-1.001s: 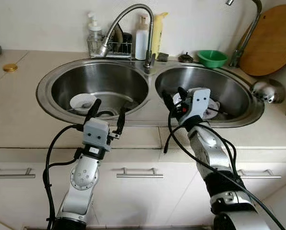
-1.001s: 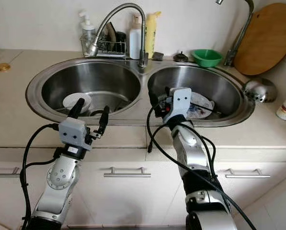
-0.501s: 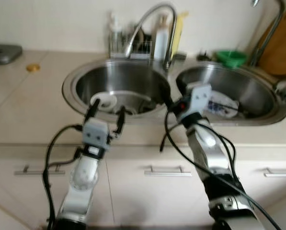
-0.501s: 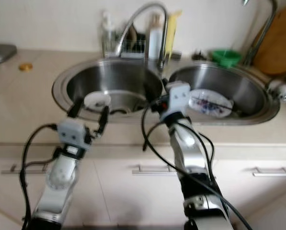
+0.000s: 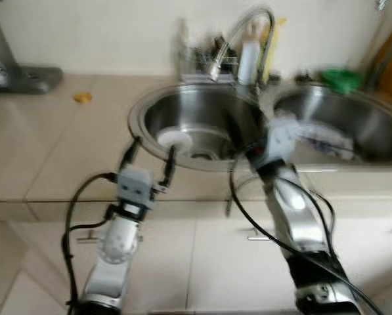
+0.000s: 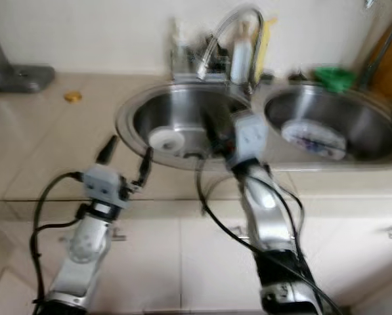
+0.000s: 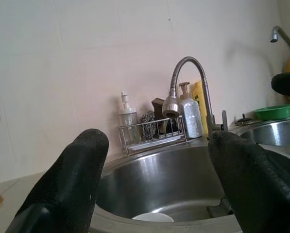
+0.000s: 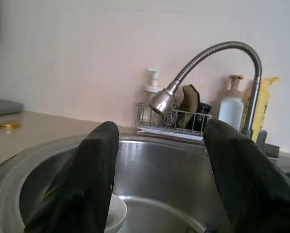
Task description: Kitchen organization
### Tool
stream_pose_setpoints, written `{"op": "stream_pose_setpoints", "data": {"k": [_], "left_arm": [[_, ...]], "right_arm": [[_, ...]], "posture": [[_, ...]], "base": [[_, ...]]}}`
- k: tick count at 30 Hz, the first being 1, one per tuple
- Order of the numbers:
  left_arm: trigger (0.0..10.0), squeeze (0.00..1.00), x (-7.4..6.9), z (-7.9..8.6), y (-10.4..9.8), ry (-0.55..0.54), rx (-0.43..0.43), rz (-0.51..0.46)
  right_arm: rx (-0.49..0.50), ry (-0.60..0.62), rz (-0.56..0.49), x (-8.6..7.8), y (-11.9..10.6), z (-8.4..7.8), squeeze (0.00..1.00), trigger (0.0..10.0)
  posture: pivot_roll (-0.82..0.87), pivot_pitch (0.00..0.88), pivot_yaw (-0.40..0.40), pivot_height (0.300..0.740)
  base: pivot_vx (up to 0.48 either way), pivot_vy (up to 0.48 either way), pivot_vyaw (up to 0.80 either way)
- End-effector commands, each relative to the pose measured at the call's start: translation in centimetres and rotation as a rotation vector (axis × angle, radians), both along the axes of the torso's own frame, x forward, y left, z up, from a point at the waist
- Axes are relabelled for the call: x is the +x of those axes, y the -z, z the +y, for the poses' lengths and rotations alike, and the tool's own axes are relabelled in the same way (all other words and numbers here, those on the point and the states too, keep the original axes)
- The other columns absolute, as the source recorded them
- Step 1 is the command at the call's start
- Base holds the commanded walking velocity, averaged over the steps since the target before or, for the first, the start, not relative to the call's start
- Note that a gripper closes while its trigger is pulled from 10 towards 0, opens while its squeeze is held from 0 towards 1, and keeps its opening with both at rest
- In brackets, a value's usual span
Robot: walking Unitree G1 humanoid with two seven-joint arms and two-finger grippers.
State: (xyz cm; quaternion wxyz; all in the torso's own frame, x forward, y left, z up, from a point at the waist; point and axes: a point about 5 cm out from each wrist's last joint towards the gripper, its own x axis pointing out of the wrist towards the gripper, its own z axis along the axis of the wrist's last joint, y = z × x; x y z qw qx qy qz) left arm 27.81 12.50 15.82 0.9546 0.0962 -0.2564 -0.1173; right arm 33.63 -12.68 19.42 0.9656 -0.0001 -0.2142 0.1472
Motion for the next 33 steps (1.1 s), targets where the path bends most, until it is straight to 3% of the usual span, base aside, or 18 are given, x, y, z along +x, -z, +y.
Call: {"op": "stream_pose_setpoints", "data": {"k": [1,7,14,28,33], "left_arm": [[10.0,0.0,0.0,0.5,-0.2,-0.02,0.022,-0.016],[10.0,0.0,0.0,0.3,0.0,-0.015,0.047,-0.005],[10.0,0.0,0.0,0.2,0.1,-0.014,0.067,-0.007],[10.0,0.0,0.0,0.2,0.1,-0.009,0.056,-0.01],[10.0,0.0,0.0,0.2,0.2,-0.006,0.033,-0.004]], "right_arm": [[-0.002,-0.018,-0.034,-0.3,-0.8,0.8,0.0,10.0],[-0.016,0.022,-0.036,-1.0,-0.1,0.3,0.0,10.0],[0.012,0.093,-0.055,-1.3,-0.2,-0.7,0.0,10.0],[0.03,0.134,-0.041,-1.9,0.4,-0.5,0.0,10.0],[0.023,0.158,-0.022,-1.9,0.8,-1.0,0.0,10.0]], "posture": [[0.04,0.0,-0.06,0.74],[0.03,0.0,-0.061,0.74],[0.03,0.0,-0.059,0.74],[0.03,0.0,-0.061,0.74],[0.02,0.0,-0.061,0.74]], "base": [[0.0,0.0,0.0],[0.0,0.0,-0.61],[0.0,-0.448,-0.8],[0.0,-0.469,-0.8],[0.0,0.0,-0.8]]}}
